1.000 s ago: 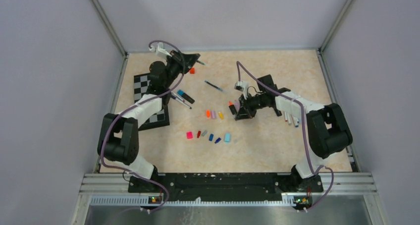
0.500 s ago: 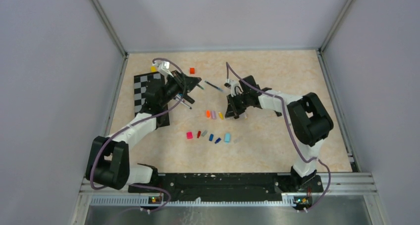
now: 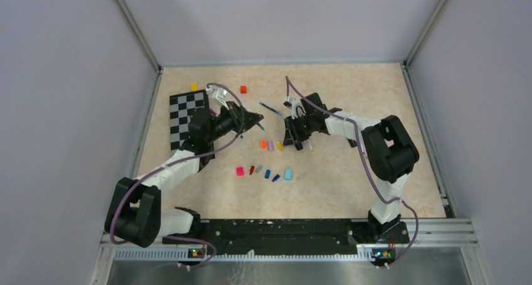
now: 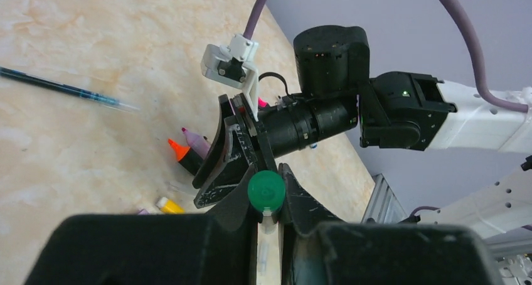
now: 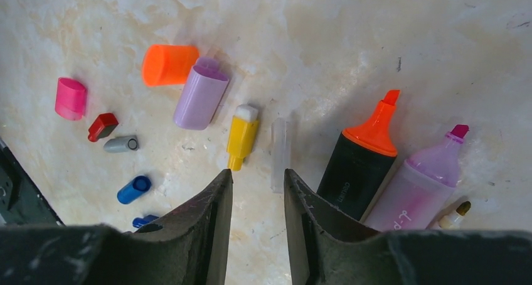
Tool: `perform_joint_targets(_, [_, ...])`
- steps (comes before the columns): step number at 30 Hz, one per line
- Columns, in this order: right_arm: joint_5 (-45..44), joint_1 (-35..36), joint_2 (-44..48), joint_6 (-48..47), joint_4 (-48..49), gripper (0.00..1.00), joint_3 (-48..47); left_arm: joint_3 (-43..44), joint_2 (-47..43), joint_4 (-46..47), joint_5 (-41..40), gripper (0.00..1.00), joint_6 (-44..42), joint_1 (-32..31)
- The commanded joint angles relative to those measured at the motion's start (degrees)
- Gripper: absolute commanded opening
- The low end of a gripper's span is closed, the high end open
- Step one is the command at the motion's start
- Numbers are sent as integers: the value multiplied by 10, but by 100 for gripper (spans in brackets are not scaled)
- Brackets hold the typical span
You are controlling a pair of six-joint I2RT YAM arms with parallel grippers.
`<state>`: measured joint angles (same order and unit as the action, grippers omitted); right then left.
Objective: Open the pen caps
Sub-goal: Place the pen cap at the center of the board, then place the pen at the center of the board.
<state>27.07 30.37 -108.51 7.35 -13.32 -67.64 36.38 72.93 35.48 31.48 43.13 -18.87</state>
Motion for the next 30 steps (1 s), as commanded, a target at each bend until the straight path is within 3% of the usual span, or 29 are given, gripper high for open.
perform_joint_targets(1, [8,4,55,-30,-5,34,-17,-7,-9,30,22,0,-17,-12])
perform_joint_targets(4, [41,1,98,-93,-22,35,-9,-11,-1,43,27,1,-12,-24])
perform_joint_targets(9, [189,-22,177,-308,-127,35,-10,-16,23,76,31,1,0,-52])
perform_joint_targets(13, [296,-54,225,-355,-158,38,7,-9,42,99,22,1,3,-77])
perform_joint_targets(20, [431,-79,244,-308,-101,54,44,19,78,103,-1,1,-5,-120])
perform_joint_targets(30, [420,-74,223,-116,90,57,101,10,95,141,-54,1,31,-150])
